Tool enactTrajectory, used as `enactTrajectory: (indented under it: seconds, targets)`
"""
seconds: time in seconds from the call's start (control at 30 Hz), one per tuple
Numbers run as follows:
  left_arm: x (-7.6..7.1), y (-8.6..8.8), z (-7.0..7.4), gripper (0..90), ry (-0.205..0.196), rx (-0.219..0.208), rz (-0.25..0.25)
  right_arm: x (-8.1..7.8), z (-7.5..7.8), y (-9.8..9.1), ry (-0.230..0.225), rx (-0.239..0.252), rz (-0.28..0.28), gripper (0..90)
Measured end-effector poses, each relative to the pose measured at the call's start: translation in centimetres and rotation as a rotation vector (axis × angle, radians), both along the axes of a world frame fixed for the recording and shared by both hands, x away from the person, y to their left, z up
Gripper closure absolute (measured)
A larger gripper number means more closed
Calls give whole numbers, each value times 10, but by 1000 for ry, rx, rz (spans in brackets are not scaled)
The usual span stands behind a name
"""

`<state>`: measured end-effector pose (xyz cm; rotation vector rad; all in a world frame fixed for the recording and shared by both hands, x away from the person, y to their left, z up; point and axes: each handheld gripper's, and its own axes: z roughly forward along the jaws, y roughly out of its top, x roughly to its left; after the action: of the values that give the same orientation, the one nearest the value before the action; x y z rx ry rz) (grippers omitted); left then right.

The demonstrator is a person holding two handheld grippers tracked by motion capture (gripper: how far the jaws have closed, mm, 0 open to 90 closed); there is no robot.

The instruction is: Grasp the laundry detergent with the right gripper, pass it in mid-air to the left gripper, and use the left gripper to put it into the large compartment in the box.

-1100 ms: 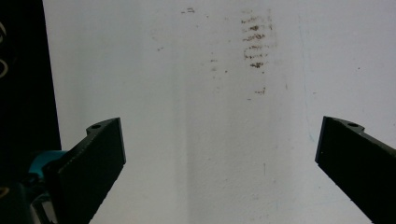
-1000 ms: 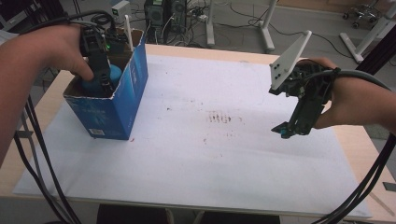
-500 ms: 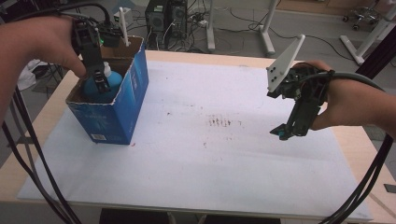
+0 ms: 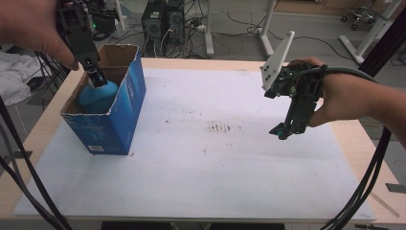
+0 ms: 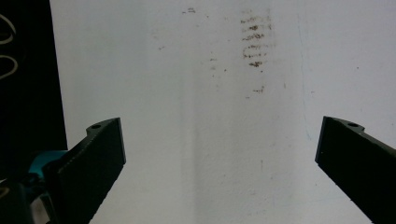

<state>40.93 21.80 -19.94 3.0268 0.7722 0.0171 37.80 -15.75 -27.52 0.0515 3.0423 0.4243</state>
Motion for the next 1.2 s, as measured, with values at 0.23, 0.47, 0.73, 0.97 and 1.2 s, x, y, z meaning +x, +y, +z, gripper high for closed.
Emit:
enactTrajectory:
  seconds: [0.23, 0.47, 0.73, 0.97, 1.2]
  targets:
    - [-5, -21, 8, 136, 12, -21, -78, 4, 6, 3, 3, -19, 5, 9]
    - [-14, -55, -2, 85, 55, -17, -192, 12, 6, 1, 8, -48, -12, 9]
    - [-12, -84, -29, 55, 123, -35, -280, 23, -3, -4, 23, -102, -11, 9]
    - [-9, -102, -55, 16, 162, -43, -308, 28, -13, -8, 31, -165, 8, 9]
    - [-1, -115, -77, 16, 155, -18, -349, 31, -16, -5, 32, -171, 28, 9]
